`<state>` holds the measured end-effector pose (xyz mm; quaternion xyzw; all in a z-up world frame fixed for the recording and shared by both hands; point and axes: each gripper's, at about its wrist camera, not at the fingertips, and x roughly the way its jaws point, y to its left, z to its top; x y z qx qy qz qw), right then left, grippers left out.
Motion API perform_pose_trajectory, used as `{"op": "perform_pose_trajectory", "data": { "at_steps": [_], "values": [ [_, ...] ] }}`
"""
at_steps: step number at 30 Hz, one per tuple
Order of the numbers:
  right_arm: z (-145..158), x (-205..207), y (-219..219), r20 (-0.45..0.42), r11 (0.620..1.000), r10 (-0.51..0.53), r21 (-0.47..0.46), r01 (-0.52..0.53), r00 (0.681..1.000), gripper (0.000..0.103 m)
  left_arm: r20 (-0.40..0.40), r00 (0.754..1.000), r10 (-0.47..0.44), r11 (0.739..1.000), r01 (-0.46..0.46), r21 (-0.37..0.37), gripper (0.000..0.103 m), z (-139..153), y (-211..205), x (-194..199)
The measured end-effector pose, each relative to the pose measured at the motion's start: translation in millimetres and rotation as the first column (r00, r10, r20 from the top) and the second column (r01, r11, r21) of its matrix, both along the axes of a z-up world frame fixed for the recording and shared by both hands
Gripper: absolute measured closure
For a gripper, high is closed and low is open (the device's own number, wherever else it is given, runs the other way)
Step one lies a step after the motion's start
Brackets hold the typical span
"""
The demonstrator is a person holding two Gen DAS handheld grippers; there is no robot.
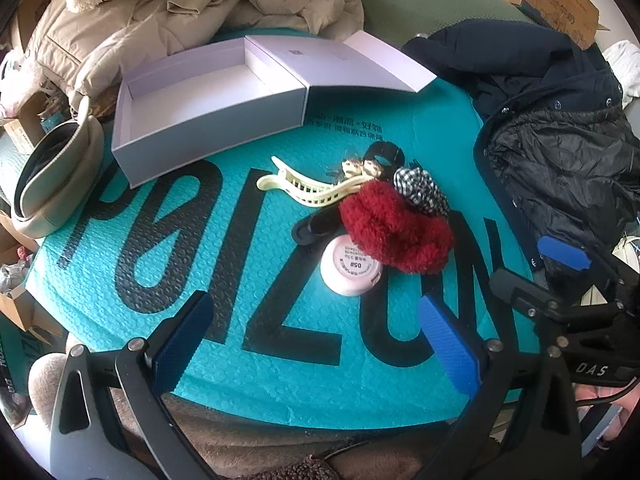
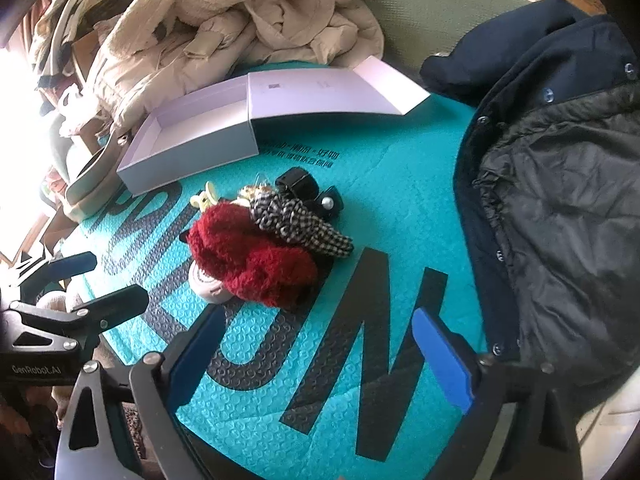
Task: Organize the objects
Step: 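Move both grippers toward the pile of hair accessories and compact, then grasp the pink round compact with the left gripper while the right grasps the red fuzzy scrunchie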
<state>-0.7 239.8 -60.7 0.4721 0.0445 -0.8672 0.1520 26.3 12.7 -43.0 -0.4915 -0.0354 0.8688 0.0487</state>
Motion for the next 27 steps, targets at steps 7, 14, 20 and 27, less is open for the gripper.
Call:
{"op": "perform_pose_trajectory", "data": {
  "at_steps": [7,14,20,27],
  "values": [
    [-18,-12,-1,0.038,0.998,0.033,-0.05,-0.031,0.999,0.01,0.041,0.999,-0.012,1.0,0.012,0.013,0.004,-21,1,-13],
    [-32,-27,-7,0.058,0.995,0.07,-0.07,-0.066,0.996,0.013,0.075,0.997,-0.029,0.999,0.026,0.039,0.007,-38,1,-29],
    [-43,-42,-8,0.096,0.992,0.086,-0.102,-0.076,0.992,0.018,0.093,0.993,-0.073,0.995,0.066,0.075,0.007,-48,1,-42],
    [-53,-57,-12,0.144,0.985,0.107,-0.149,-0.086,0.984,0.024,0.11,0.988,-0.108,0.992,0.099,0.084,0.007,-57,5,-55]
  ]
}}
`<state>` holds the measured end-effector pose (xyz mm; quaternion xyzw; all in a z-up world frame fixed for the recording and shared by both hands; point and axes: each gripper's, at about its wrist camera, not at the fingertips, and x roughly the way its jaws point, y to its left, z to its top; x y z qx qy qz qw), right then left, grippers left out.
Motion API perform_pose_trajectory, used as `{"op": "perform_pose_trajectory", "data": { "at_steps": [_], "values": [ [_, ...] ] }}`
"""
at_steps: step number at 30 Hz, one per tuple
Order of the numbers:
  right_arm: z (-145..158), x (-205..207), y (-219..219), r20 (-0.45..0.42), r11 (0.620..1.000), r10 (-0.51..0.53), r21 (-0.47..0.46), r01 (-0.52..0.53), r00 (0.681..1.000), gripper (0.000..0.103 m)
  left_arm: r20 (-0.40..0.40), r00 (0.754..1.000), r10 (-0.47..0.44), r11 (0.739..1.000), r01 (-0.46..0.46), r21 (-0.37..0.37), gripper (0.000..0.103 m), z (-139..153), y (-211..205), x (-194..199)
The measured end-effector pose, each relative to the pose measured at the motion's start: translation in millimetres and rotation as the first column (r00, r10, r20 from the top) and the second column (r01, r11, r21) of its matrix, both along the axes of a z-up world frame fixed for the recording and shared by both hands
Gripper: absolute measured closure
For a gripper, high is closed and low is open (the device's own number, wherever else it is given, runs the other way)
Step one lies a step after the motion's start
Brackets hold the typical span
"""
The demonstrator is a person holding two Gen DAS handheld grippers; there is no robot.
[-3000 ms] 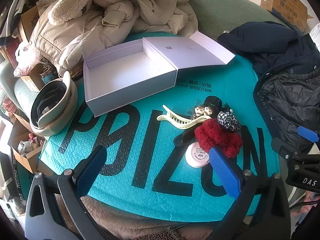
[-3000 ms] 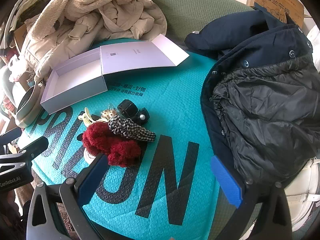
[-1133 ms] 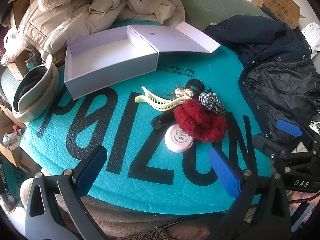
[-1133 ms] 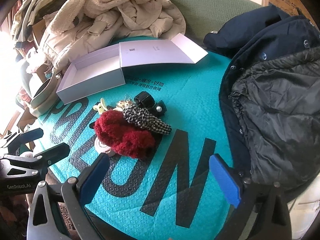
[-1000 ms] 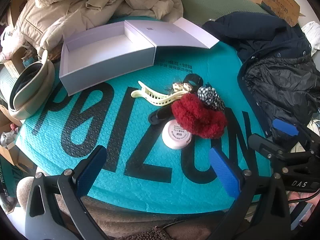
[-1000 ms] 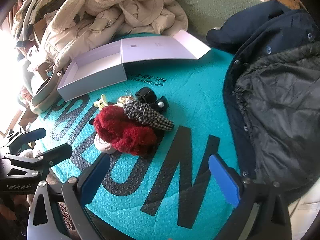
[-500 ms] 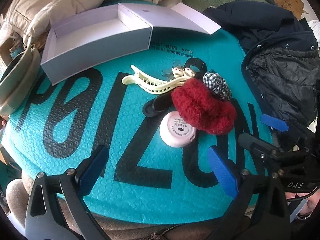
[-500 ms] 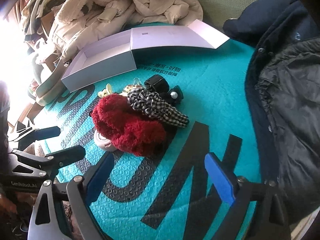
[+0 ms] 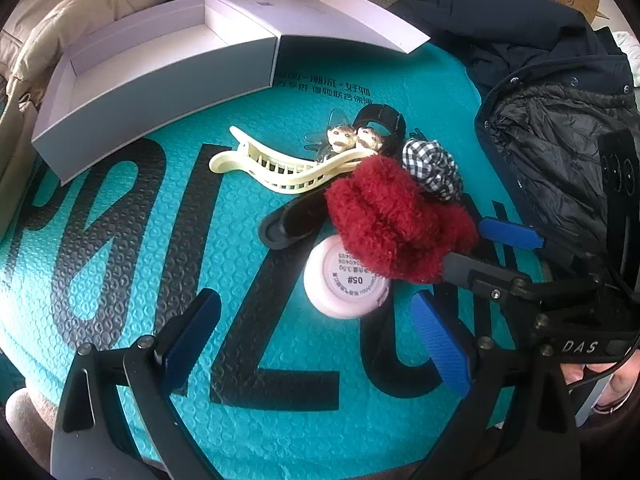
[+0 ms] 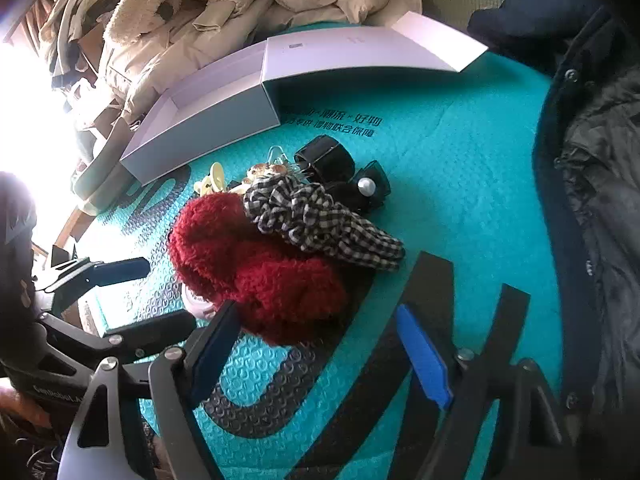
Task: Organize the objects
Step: 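Grasp the pink round compact with the left gripper while the right grasps the red fuzzy scrunchie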
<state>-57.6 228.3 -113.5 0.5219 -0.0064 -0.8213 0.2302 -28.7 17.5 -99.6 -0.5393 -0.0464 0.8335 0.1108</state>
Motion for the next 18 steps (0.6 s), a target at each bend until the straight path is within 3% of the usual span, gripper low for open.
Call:
{"op": "perform_pose_trajectory", "data": {
  "at_steps": [6,10,14,18],
  "values": [
    [-8,-8,-2,0.044,0.999,0.016,-0.045,-0.014,0.999,0.033,0.03,0.999,-0.02,0.999,0.019,0.035,0.014,-10,-1,-10],
    [-11,-10,-4,0.06,0.996,0.037,-0.077,-0.032,0.998,0.04,0.004,0.999,-0.038,0.999,0.038,-0.002,0.019,-10,2,-12],
    [-8,-8,-10,0.054,0.995,0.059,-0.089,-0.054,0.997,0.056,-0.016,0.998,-0.059,0.998,0.059,-0.01,0.024,-9,6,-13],
    [-4,0,-19,0.02,0.995,0.09,-0.032,-0.089,0.996,0.066,-0.026,0.996,-0.088,0.995,0.089,0.036,0.048,-5,9,-9]
  ]
}}
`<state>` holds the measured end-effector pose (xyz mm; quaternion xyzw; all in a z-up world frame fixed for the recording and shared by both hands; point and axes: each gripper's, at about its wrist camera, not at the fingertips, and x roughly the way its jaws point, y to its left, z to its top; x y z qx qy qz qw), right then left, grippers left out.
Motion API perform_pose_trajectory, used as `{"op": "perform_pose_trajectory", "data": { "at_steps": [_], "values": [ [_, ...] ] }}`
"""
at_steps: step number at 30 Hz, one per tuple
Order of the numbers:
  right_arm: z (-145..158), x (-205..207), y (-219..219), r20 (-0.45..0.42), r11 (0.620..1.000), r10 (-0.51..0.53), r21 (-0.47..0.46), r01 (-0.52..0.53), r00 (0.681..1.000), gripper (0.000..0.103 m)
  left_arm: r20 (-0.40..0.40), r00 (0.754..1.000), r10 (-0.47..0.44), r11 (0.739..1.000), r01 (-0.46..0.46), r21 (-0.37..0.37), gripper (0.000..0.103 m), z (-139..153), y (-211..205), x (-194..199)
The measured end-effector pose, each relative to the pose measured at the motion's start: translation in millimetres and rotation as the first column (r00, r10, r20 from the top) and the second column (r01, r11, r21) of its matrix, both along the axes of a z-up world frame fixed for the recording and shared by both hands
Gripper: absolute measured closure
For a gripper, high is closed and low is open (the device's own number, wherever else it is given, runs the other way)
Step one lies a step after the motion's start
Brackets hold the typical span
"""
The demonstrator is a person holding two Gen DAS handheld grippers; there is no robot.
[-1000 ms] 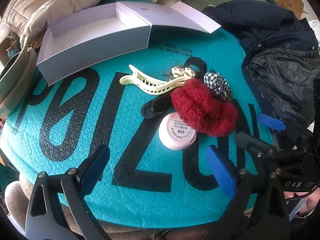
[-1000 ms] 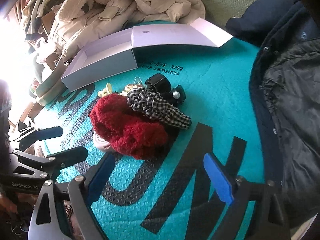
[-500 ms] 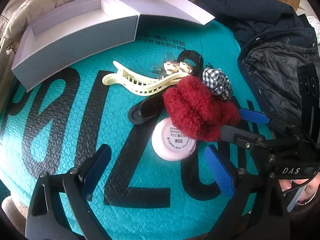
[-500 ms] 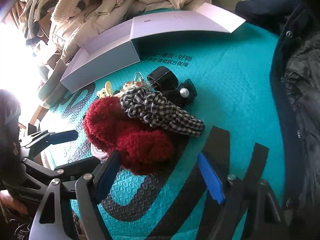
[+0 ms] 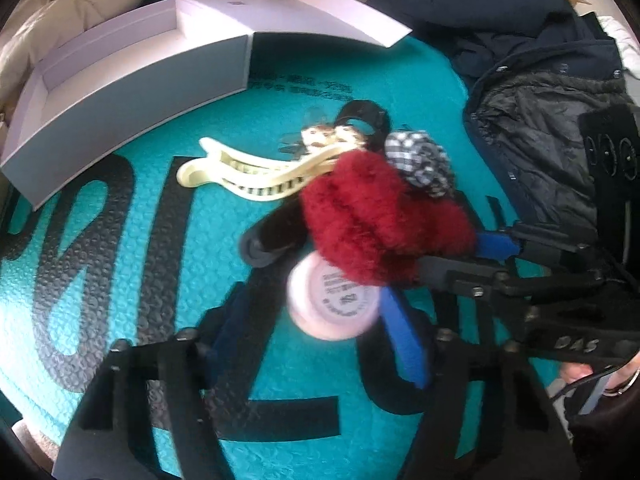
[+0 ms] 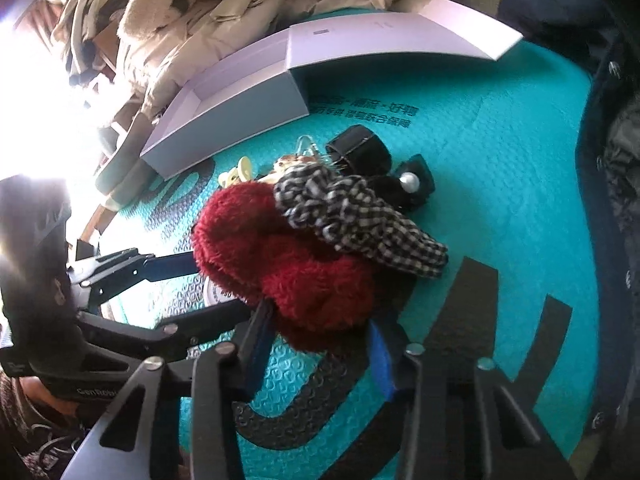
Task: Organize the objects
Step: 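Grasp the pink round compact with the left gripper while the right grasps the red fuzzy scrunchie, then lift and carry the compact and red scrunchie over the open white box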
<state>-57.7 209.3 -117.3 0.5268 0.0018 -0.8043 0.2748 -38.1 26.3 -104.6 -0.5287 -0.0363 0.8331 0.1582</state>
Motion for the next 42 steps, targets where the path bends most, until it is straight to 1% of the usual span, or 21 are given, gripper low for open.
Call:
{"op": "perform_pose_trajectory", "data": {
  "at_steps": [1,3,4,9,15,20,24,26,28,29,30,31,32,35,38,40,42],
  "values": [
    [1,2,-2,-0.01,1.0,0.007,0.015,-0.006,1.0,0.067,0.003,1.0,-0.009,1.0,0.009,0.014,0.053,1,1,1],
    [3,5,-5,-0.028,0.999,0.015,0.044,-0.014,0.999,0.072,0.0,1.0,-0.013,1.0,0.013,0.015,0.056,2,3,3],
    [3,6,-5,-0.033,0.998,0.016,0.055,-0.014,0.999,0.073,-0.002,1.0,-0.015,1.0,0.015,0.014,0.057,3,4,4],
    [7,13,-7,-0.06,0.995,0.028,0.101,-0.022,0.998,0.075,0.002,1.0,0.007,1.0,-0.007,0.014,0.057,3,2,4],
    [13,23,0,-0.076,0.993,0.019,0.115,-0.01,0.997,0.078,0.006,0.999,0.035,0.999,-0.035,0.012,0.057,2,-4,10],
    [19,34,10,-0.082,0.99,0.016,0.141,-0.004,0.997,0.078,0.009,0.999,0.051,0.999,-0.051,-0.001,0.057,3,-8,16],
    [20,42,20,-0.081,0.986,0.009,0.165,0.004,0.997,0.078,0.017,0.998,0.059,0.998,-0.059,0.003,0.057,3,-11,19],
    [19,41,24,-0.083,0.987,-0.003,0.162,0.017,0.997,0.078,0.021,0.998,0.061,0.998,-0.061,0.003,0.055,3,-11,19],
    [19,39,27,-0.078,0.99,-0.021,0.14,0.032,0.997,0.075,0.036,0.998,0.059,0.998,-0.059,-0.014,0.048,0,-9,18],
    [18,38,28,-0.071,0.992,-0.021,0.123,0.03,0.997,0.067,0.037,0.998,0.057,0.998,-0.056,-0.022,0.048,-1,-8,18],
    [18,37,27,-0.069,0.994,-0.02,0.11,0.027,0.997,0.049,0.034,0.998,0.054,0.998,-0.053,-0.024,0.047,-1,-7,18],
    [18,37,27,-0.07,0.994,-0.021,0.102,0.029,0.997,0.041,0.031,0.998,0.051,0.998,-0.05,-0.025,0.047,-1,-6,18],
    [18,36,26,-0.071,0.995,-0.023,0.09,0.029,0.997,0.034,0.03,0.998,0.051,0.998,-0.05,-0.027,0.047,-1,-6,18],
    [18,34,23,-0.063,0.999,-0.013,0.044,0.016,0.998,0.034,0.025,0.998,0.058,0.998,-0.057,-0.034,0.047,-1,-8,18],
    [15,28,17,-0.056,0.999,-0.011,0.042,0.014,0.998,0.033,0.017,0.997,0.074,0.997,-0.073,-0.04,0.048,0,-14,17],
    [11,24,14,-0.049,0.999,-0.01,0.042,0.012,0.999,0.033,0.01,0.997,0.076,0.996,-0.075,-0.053,0.053,0,-17,17],
    [7,21,11,-0.043,0.999,-0.01,0.035,0.012,0.999,0.033,0.003,0.997,0.073,0.996,-0.073,-0.058,0.052,0,-18,17]
  ]
}}
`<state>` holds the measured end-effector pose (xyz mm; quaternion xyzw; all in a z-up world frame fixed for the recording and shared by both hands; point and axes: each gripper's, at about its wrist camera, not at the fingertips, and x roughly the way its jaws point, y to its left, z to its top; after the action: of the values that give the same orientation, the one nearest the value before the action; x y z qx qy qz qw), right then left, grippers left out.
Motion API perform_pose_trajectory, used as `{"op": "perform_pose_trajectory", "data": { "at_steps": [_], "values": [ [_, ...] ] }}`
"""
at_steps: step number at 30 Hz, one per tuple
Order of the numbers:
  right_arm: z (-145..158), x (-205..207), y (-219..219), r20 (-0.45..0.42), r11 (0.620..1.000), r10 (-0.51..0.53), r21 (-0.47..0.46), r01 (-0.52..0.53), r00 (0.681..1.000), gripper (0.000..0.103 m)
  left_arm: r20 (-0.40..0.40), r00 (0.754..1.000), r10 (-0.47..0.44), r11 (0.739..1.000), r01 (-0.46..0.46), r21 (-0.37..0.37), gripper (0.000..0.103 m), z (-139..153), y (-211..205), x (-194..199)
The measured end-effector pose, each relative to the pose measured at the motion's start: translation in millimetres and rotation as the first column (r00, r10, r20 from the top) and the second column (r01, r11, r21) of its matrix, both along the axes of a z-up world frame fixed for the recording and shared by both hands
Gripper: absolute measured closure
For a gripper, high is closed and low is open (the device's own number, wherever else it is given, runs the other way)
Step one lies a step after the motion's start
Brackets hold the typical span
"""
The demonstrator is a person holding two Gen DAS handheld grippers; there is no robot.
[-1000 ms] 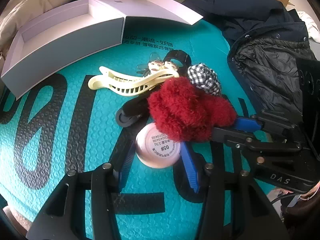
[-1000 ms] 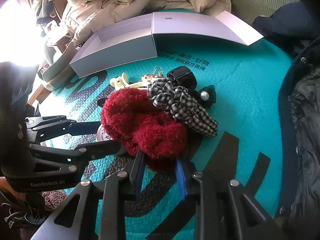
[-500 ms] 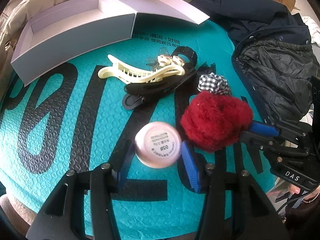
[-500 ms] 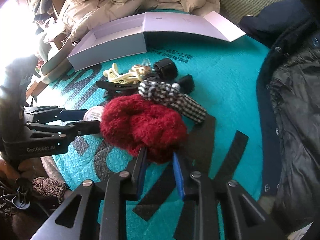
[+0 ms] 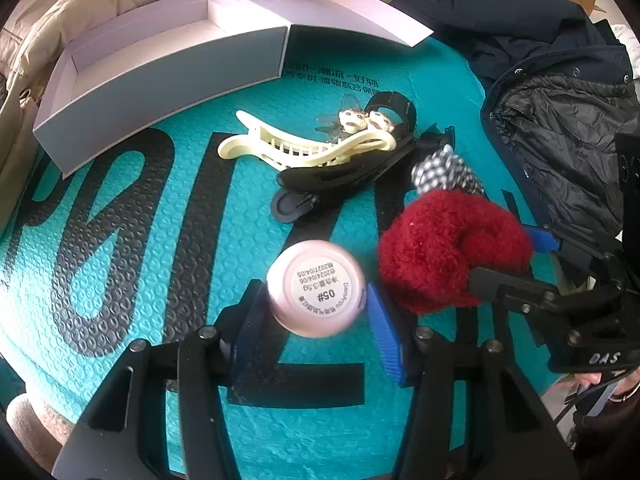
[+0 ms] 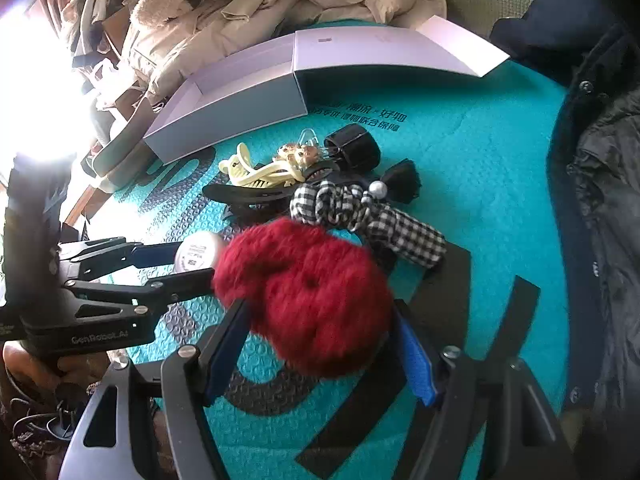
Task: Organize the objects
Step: 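Lift and carry the compact and red scrunchie over the open white box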
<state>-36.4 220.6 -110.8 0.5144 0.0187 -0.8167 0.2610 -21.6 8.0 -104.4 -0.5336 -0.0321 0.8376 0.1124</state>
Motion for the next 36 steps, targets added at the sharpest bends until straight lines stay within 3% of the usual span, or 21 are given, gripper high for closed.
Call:
{"op": "perform_pose_trajectory", "data": {
  "at_steps": [2,5,9,21,36],
  "values": [
    [-3,-1,-2,0.008,1.0,0.009,-0.007,-0.009,1.0,0.033,-0.003,1.0,0.0,1.0,0.0,-0.004,0.053,0,-1,0],
    [-5,2,-8,-0.004,0.999,0.032,0.031,-0.032,0.999,0.062,-0.012,1.0,-0.005,1.0,0.005,-0.019,0.053,1,-1,-2],
    [-4,4,-10,-0.013,0.998,0.036,0.043,-0.035,0.999,0.073,-0.011,1.0,-0.006,1.0,0.005,-0.024,0.053,1,-1,-2],
    [21,11,-20,-0.055,0.996,0.074,0.044,-0.071,0.996,0.074,-0.028,1.0,0.015,1.0,-0.015,-0.007,0.053,23,-8,2],
    [61,10,-54,-0.136,0.988,0.152,0.043,-0.147,0.979,0.074,-0.081,0.995,0.061,0.996,-0.067,-0.062,0.053,68,-36,6]
  ]
}}
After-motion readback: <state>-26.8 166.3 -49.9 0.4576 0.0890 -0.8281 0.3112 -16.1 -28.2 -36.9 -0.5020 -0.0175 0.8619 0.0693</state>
